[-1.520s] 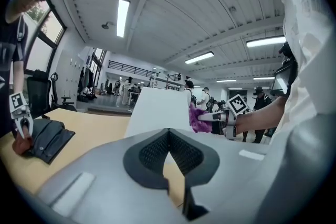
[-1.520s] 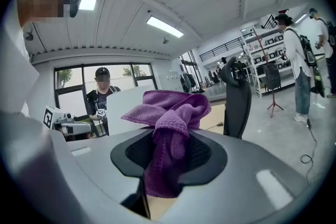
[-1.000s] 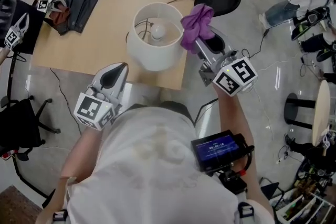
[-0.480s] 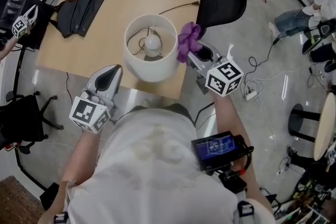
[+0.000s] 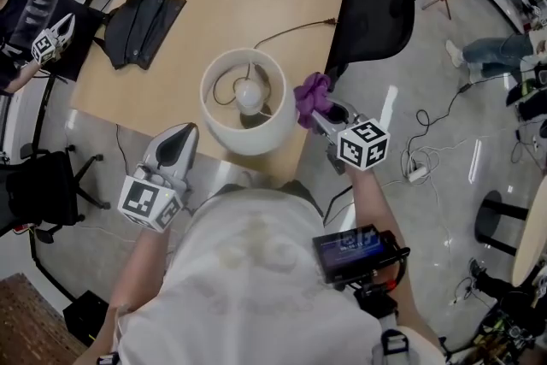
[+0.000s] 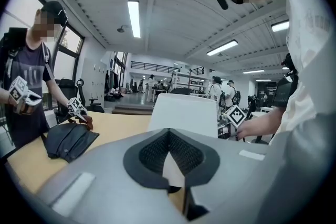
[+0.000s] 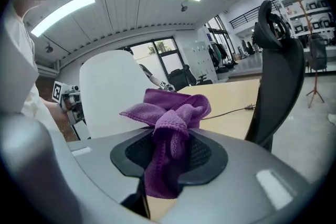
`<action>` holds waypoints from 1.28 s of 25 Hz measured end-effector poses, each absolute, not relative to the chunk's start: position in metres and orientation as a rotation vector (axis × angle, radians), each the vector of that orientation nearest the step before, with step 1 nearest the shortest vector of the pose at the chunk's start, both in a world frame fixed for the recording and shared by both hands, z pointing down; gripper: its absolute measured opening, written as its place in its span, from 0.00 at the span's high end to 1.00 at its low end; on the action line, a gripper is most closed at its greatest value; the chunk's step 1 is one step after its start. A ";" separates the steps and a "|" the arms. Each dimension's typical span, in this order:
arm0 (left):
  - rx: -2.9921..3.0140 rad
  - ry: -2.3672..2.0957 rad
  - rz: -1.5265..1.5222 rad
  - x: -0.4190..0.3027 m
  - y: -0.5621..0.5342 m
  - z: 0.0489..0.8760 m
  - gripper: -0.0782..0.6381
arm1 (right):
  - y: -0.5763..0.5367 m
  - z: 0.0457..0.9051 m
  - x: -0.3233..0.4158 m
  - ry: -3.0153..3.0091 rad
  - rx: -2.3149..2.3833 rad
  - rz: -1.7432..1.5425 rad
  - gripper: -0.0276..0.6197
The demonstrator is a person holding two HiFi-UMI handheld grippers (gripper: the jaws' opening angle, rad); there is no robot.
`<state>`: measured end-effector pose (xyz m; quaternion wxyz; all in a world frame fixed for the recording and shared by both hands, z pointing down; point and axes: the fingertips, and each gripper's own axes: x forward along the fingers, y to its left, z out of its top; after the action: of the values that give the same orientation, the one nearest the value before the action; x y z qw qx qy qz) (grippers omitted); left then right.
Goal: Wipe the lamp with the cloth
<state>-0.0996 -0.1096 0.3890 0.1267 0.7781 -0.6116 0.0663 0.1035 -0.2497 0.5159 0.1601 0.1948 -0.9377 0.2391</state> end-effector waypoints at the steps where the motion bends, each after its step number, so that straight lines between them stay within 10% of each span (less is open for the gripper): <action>1: 2.254 -1.788 0.195 -0.100 -0.110 0.390 0.89 | -0.256 0.508 0.105 -2.696 0.558 0.670 0.73; 14: 2.150 -1.889 0.225 -0.106 -0.100 0.390 0.89 | -0.261 0.331 0.033 -2.998 -0.070 0.302 0.76; 32: 2.050 -1.948 0.281 -0.095 -0.091 0.398 0.89 | -0.281 0.515 0.057 -2.587 -0.097 0.452 0.76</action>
<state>-0.0953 -0.0909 0.3980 0.1492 0.7134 -0.6777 0.0976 0.0566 -0.2806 0.5153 0.2541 -0.0357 -0.9521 0.1664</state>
